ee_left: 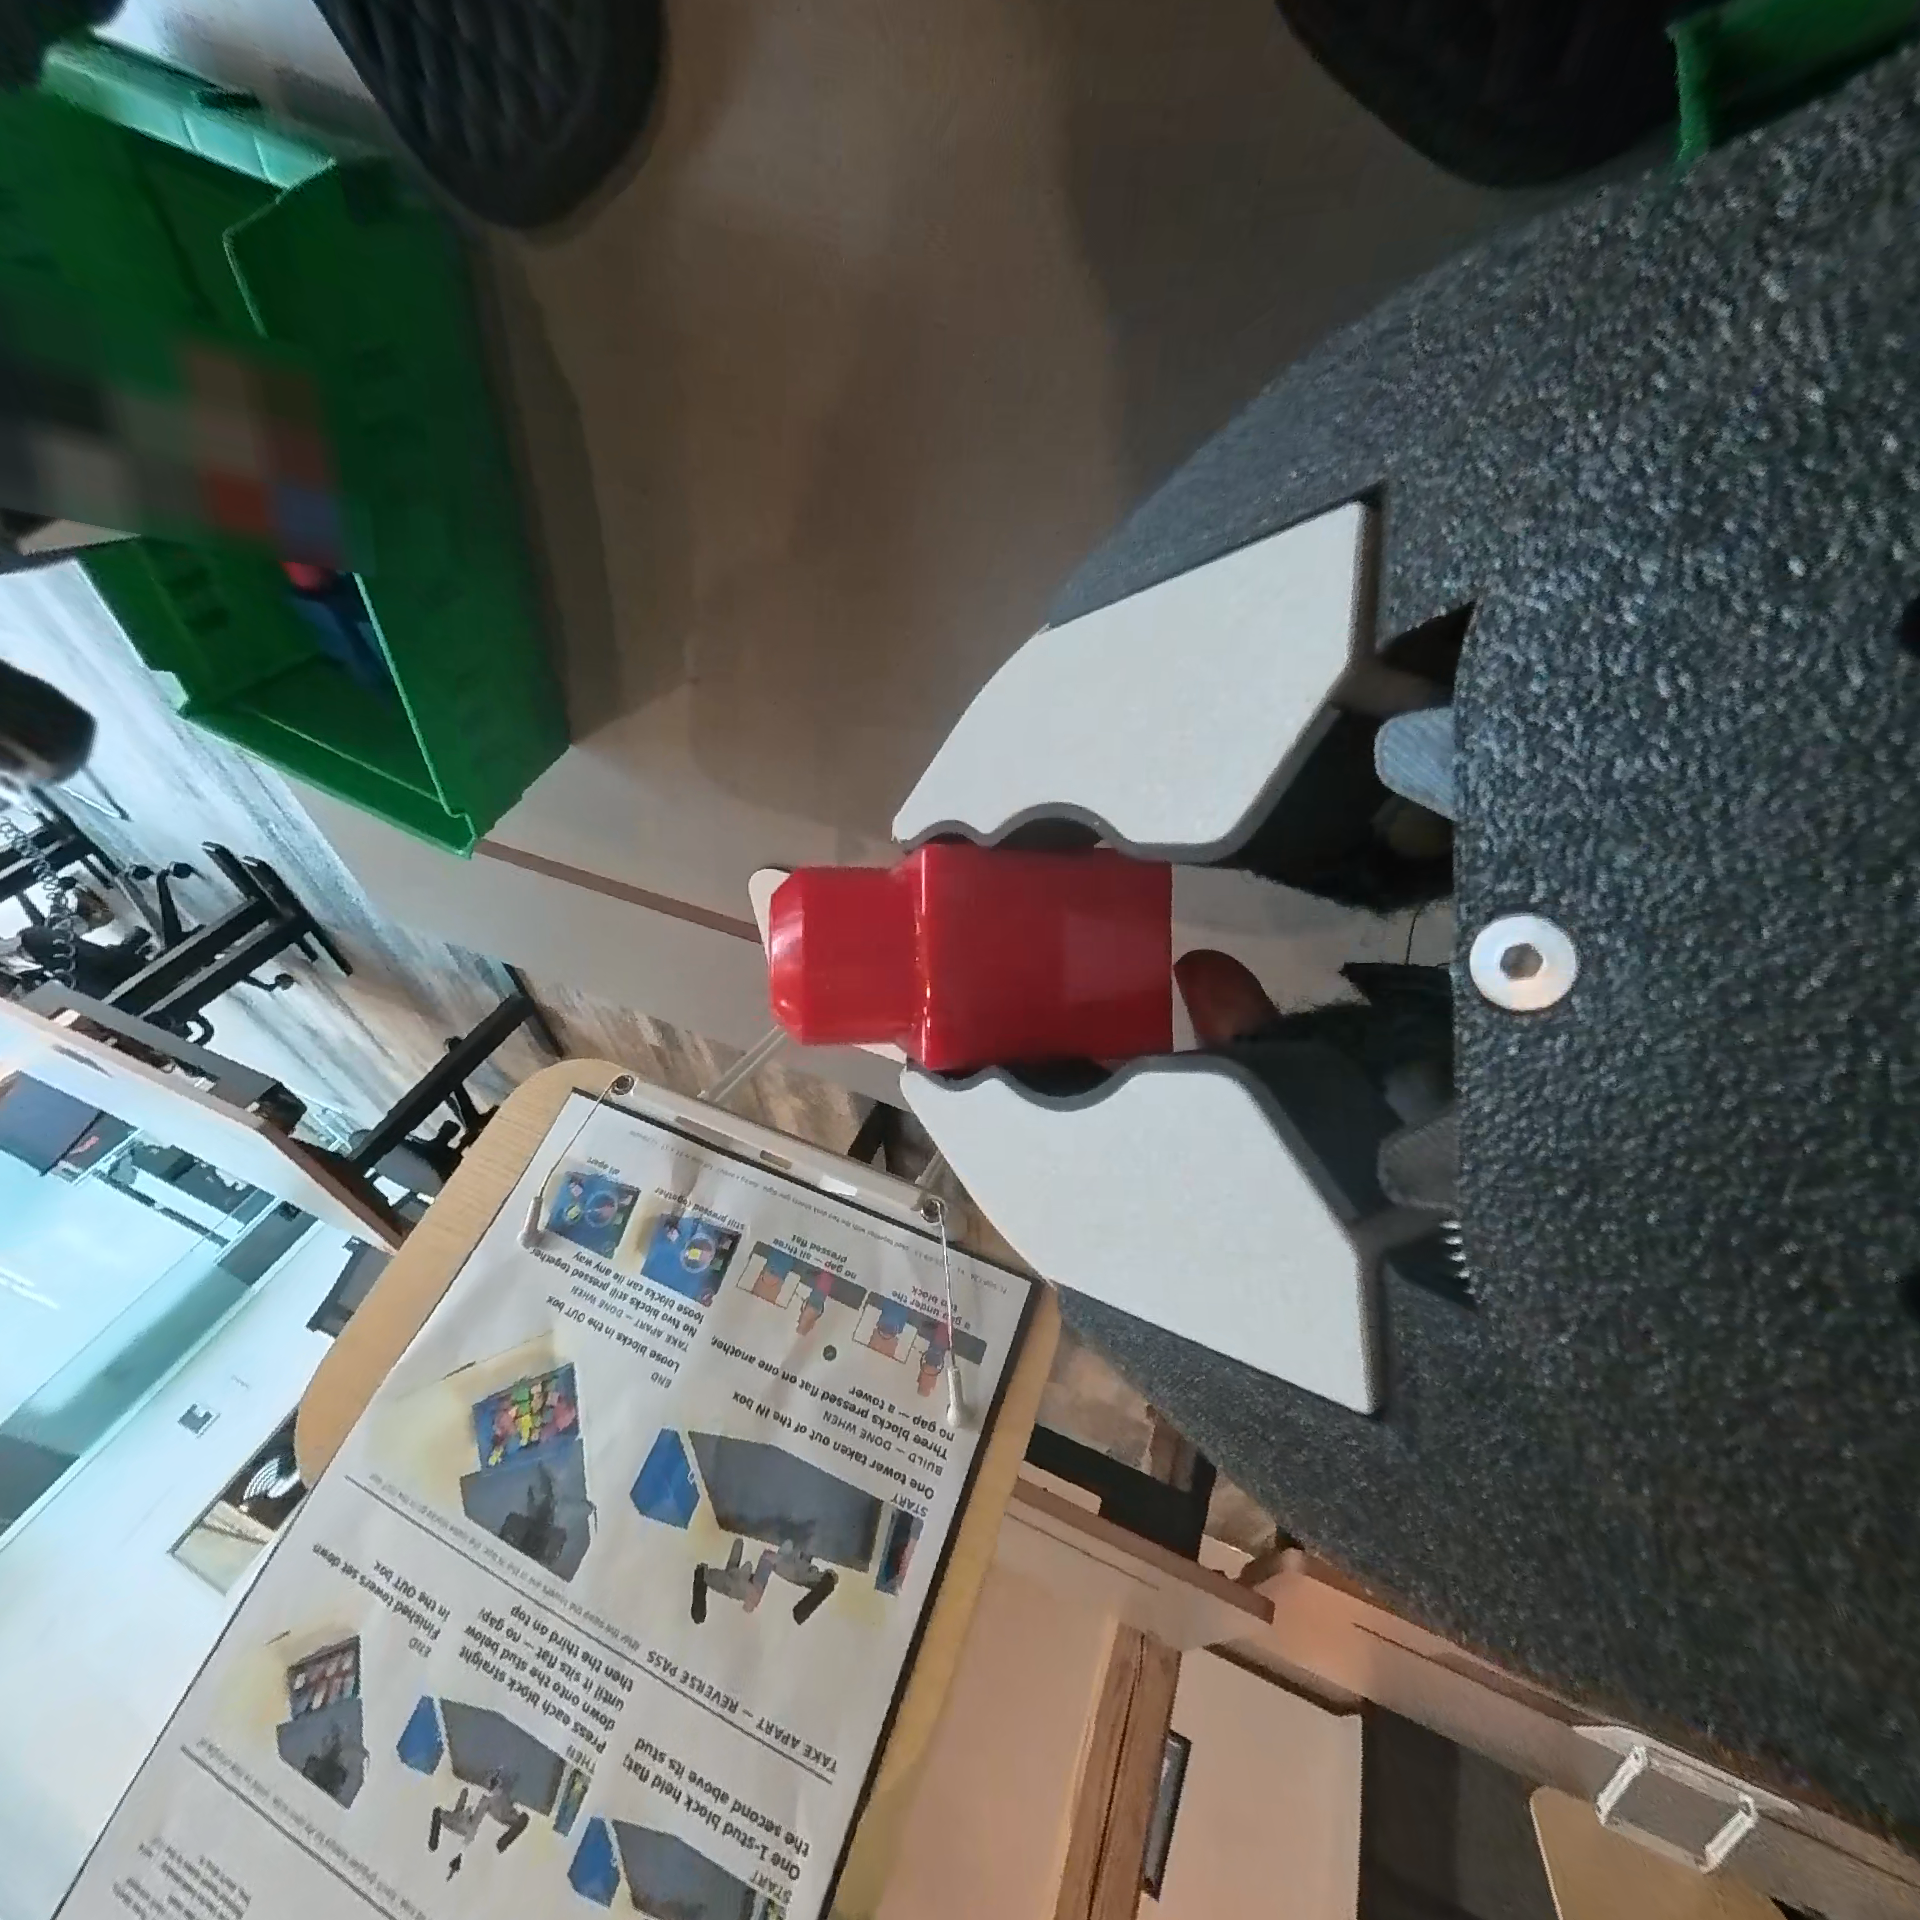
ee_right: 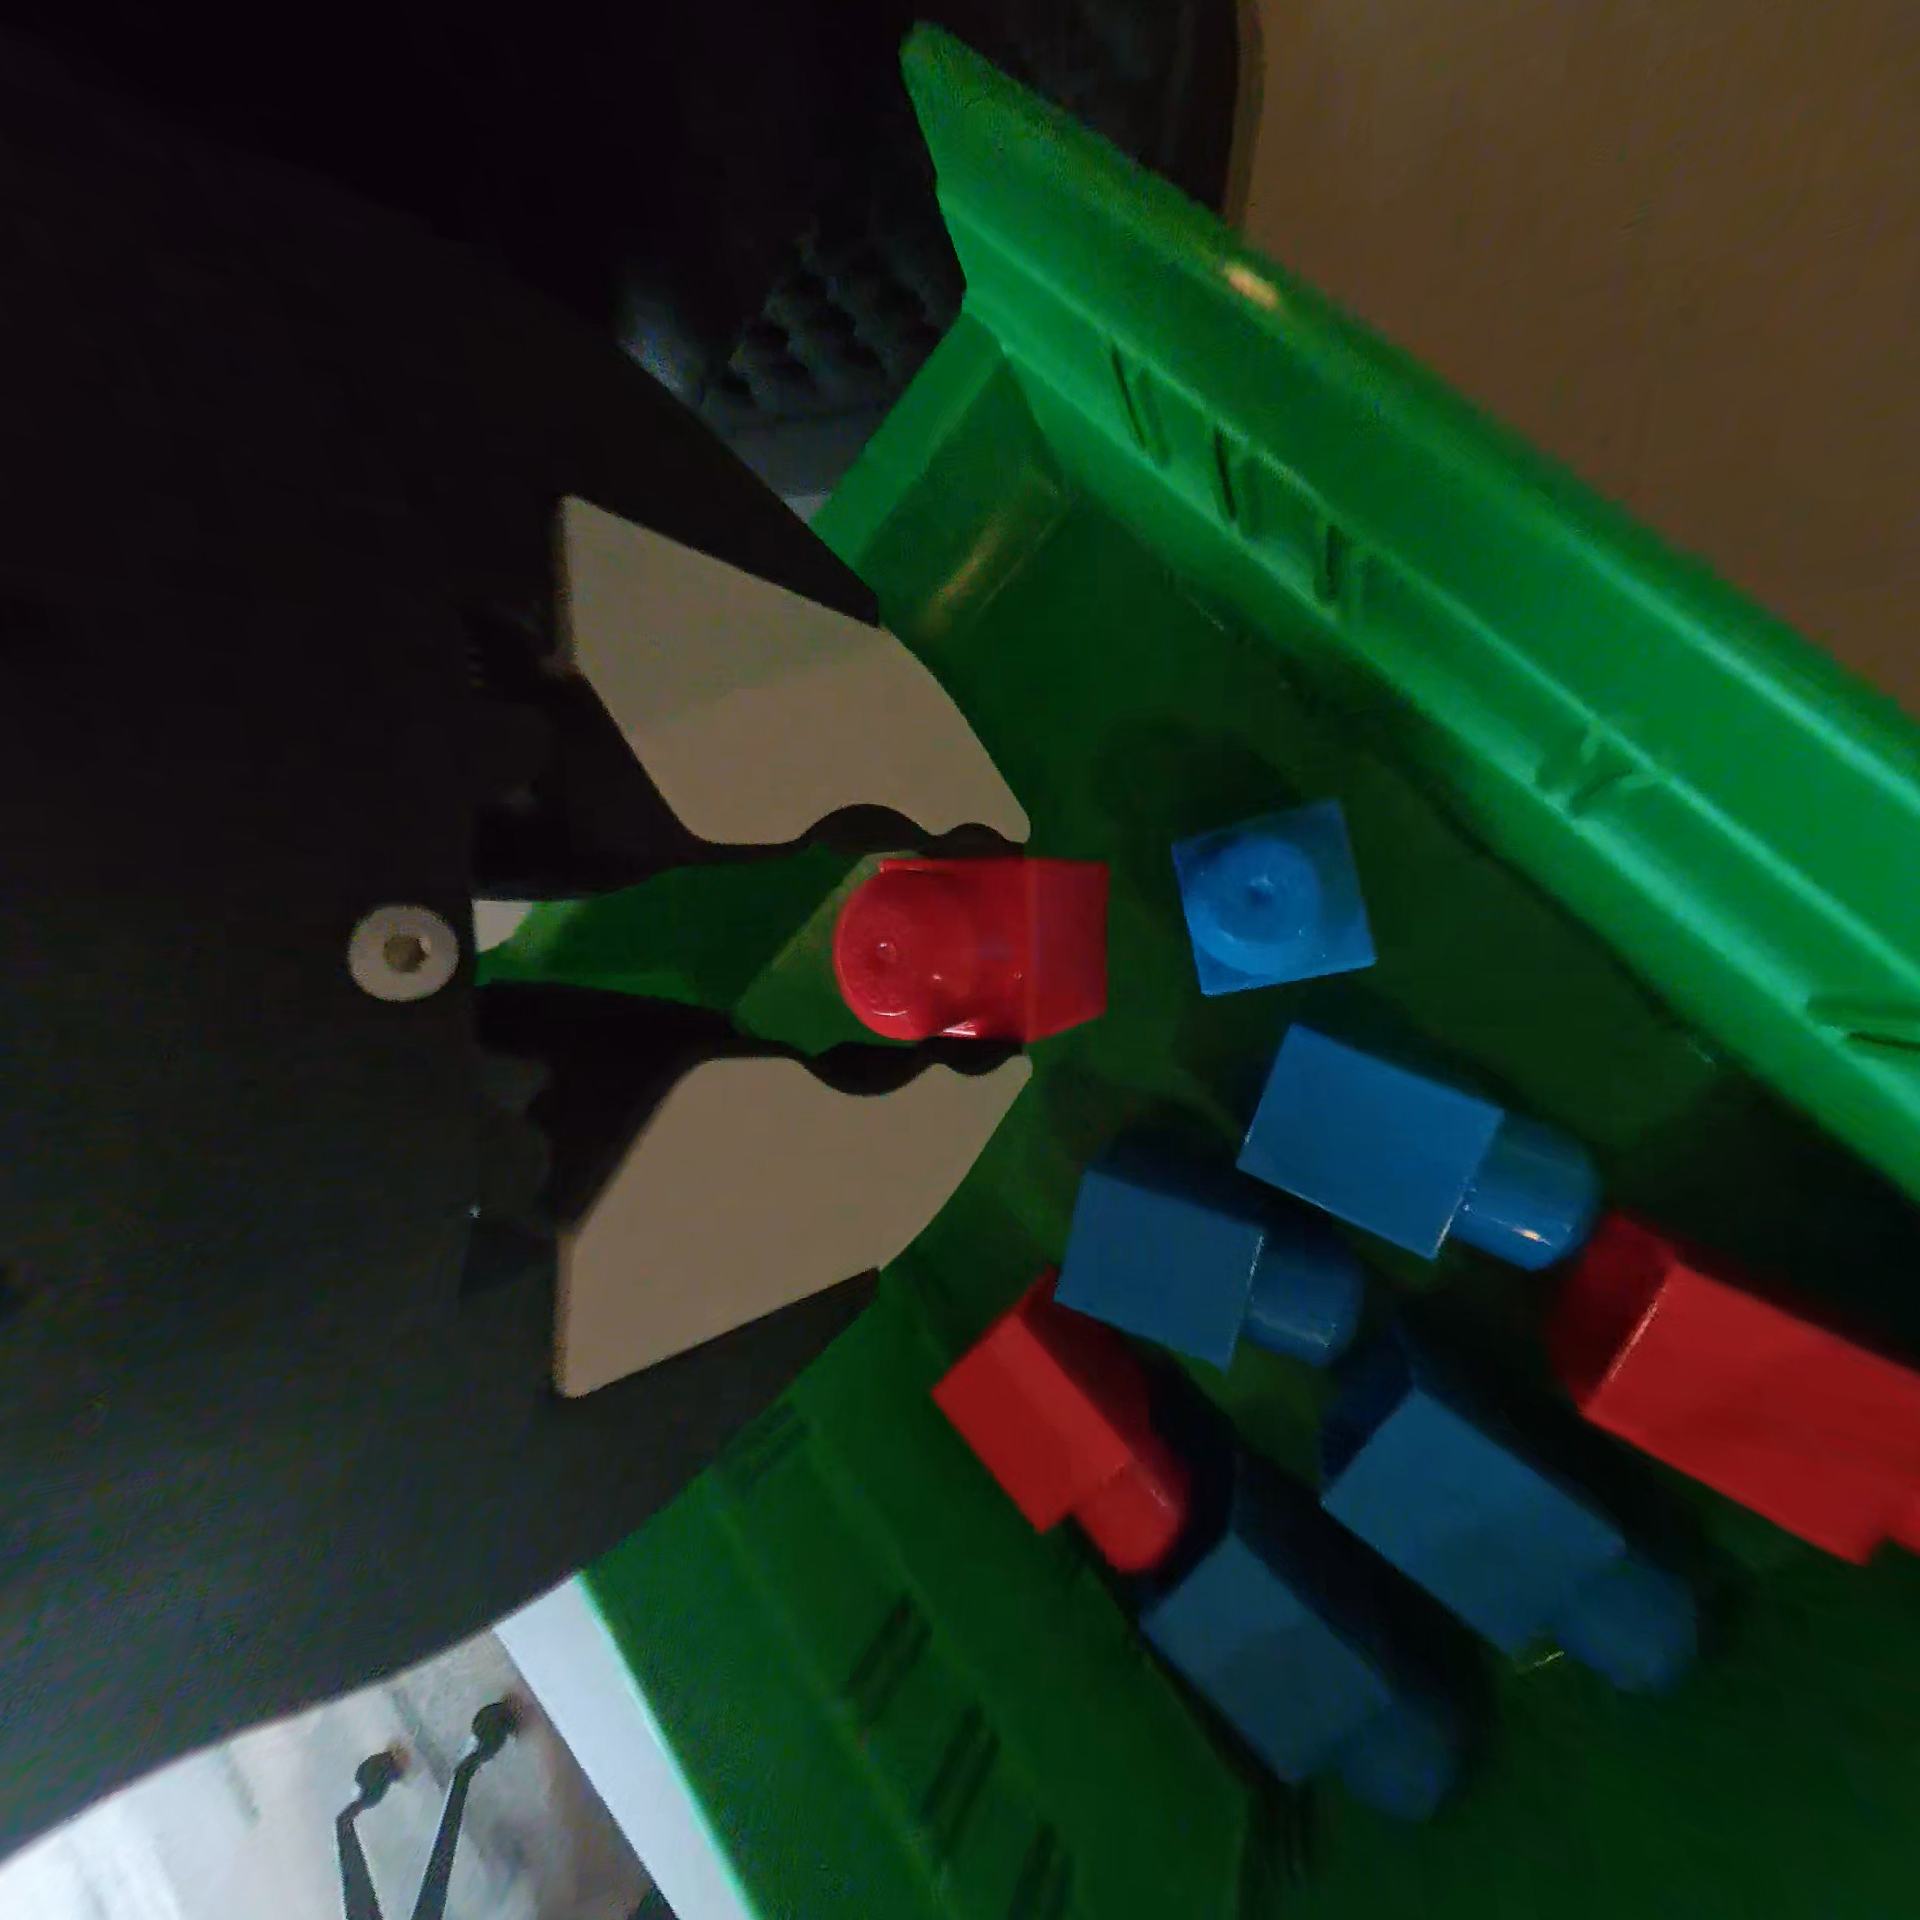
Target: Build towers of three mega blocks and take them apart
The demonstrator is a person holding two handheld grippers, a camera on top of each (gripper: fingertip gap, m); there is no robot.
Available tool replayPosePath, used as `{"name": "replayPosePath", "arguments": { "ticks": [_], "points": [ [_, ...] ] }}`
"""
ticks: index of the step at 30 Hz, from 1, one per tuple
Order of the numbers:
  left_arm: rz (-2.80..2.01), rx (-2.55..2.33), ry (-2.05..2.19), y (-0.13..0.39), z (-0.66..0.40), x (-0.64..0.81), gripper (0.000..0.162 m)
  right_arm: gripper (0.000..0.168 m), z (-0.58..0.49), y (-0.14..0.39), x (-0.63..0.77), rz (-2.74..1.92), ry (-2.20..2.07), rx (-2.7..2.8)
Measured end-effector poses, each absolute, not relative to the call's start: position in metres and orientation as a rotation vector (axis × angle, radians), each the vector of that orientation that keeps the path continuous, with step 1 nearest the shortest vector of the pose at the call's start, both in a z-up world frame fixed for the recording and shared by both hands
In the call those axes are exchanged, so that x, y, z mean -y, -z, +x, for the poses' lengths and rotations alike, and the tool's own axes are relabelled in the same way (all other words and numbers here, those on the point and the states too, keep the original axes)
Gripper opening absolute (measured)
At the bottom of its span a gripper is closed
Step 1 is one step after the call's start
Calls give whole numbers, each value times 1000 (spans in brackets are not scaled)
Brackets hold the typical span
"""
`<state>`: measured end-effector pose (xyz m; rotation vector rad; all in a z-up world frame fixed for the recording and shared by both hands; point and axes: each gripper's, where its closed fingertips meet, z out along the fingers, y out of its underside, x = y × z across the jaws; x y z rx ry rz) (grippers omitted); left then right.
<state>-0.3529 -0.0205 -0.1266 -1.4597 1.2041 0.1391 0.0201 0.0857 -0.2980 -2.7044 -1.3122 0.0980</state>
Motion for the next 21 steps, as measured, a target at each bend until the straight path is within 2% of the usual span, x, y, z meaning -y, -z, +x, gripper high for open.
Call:
{"name": "replayPosePath", "arguments": {
  "ticks": [16, 19, 21],
  "points": [
    [-1457, -1220, -154, 128, -350, 20, 35, 33, 27, 324, -108, -2826, -19, 1199],
    [-1452, -1219, -153, 127, -350, 21, 35, 46, 26, 323, -109, -2841, -35, 1156],
    [-1448, -1221, -150, 127, -349, 21, 35, 48, 27, 316, -108, -2824, -38, 1132]
  ]
}}
